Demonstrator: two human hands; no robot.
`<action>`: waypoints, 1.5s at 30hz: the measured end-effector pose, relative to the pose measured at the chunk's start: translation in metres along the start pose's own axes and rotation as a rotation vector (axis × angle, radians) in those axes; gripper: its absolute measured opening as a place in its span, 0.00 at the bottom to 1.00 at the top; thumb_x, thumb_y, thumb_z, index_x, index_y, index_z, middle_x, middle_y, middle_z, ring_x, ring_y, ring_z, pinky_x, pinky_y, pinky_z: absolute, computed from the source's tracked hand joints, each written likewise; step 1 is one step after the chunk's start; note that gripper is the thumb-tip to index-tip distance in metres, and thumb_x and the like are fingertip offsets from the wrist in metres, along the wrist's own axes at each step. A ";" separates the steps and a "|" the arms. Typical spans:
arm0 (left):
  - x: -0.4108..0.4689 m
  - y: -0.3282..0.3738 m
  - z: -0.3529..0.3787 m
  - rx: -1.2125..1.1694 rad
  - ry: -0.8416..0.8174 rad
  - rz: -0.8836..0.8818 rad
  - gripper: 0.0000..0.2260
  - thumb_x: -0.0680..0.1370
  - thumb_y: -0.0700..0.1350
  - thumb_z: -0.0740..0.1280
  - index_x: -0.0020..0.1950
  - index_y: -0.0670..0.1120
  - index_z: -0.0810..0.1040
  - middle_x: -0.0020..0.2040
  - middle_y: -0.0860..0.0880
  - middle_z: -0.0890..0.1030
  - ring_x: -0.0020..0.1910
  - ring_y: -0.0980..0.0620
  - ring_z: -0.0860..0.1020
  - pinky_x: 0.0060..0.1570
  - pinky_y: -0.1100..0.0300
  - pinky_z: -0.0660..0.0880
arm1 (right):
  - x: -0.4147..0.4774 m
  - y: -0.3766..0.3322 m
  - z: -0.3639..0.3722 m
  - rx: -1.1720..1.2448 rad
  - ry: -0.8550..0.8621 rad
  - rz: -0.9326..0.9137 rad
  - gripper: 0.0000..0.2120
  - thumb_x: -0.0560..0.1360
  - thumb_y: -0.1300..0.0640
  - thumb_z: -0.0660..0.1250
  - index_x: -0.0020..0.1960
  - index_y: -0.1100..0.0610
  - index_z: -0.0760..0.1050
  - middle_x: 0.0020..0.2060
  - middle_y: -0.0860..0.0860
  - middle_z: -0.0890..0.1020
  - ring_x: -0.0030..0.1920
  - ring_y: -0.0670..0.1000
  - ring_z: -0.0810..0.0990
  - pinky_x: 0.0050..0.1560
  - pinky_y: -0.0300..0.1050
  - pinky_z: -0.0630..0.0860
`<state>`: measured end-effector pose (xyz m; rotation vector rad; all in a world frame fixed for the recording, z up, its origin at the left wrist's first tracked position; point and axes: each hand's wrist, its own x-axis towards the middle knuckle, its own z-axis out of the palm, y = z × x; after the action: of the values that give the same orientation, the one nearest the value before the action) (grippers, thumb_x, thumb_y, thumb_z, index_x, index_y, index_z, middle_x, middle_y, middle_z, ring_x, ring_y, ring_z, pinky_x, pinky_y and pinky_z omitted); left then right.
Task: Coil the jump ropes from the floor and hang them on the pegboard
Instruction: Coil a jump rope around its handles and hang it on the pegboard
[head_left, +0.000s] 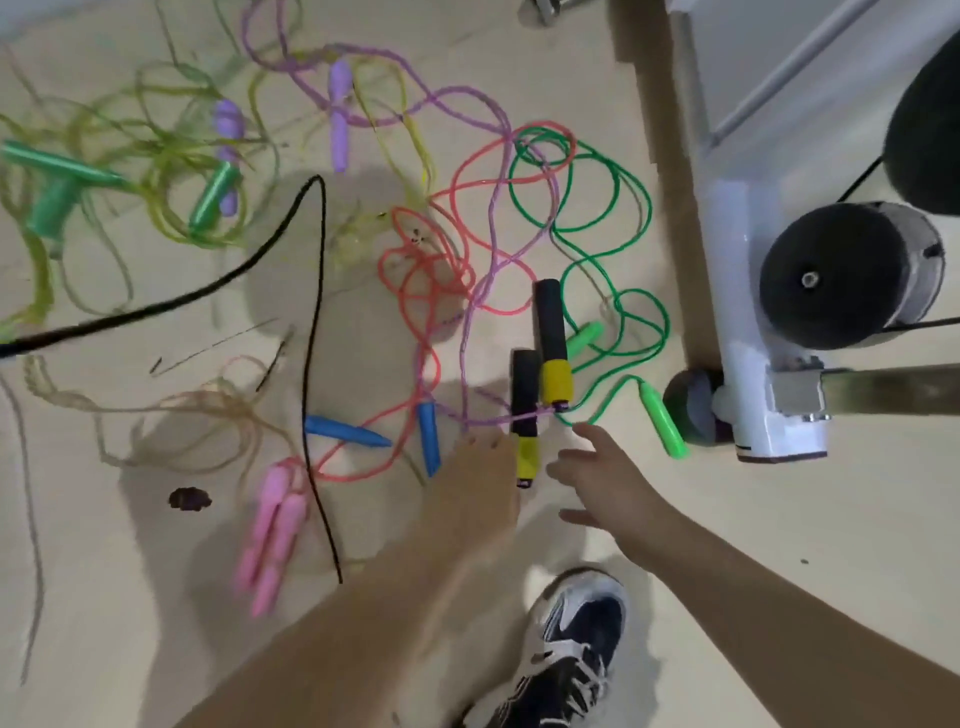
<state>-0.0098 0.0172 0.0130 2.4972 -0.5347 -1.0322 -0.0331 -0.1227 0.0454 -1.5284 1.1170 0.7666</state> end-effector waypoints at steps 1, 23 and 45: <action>0.019 0.005 0.009 -0.113 0.044 -0.012 0.21 0.79 0.46 0.61 0.71 0.46 0.64 0.64 0.47 0.72 0.60 0.55 0.72 0.54 0.62 0.70 | 0.014 0.000 0.004 0.074 -0.014 0.031 0.22 0.76 0.62 0.65 0.64 0.45 0.64 0.56 0.50 0.77 0.54 0.51 0.75 0.56 0.54 0.77; -0.078 0.085 -0.181 -1.481 0.288 -0.221 0.13 0.78 0.36 0.65 0.57 0.51 0.70 0.28 0.50 0.76 0.27 0.46 0.74 0.23 0.62 0.68 | -0.150 -0.168 -0.036 0.953 -0.250 -0.135 0.14 0.73 0.51 0.64 0.30 0.54 0.70 0.49 0.56 0.83 0.54 0.54 0.80 0.54 0.51 0.70; -0.630 0.267 -0.745 -1.307 1.077 0.594 0.17 0.75 0.60 0.60 0.63 0.59 0.71 0.36 0.43 0.78 0.19 0.51 0.64 0.22 0.64 0.61 | -0.854 -0.493 -0.032 -0.329 0.067 -1.237 0.20 0.72 0.42 0.65 0.51 0.57 0.79 0.44 0.57 0.83 0.44 0.55 0.81 0.47 0.49 0.76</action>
<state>0.0659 0.2426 0.9966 1.2152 -0.1057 0.2757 0.1147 0.0787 0.9999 -2.1140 -0.0655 0.0168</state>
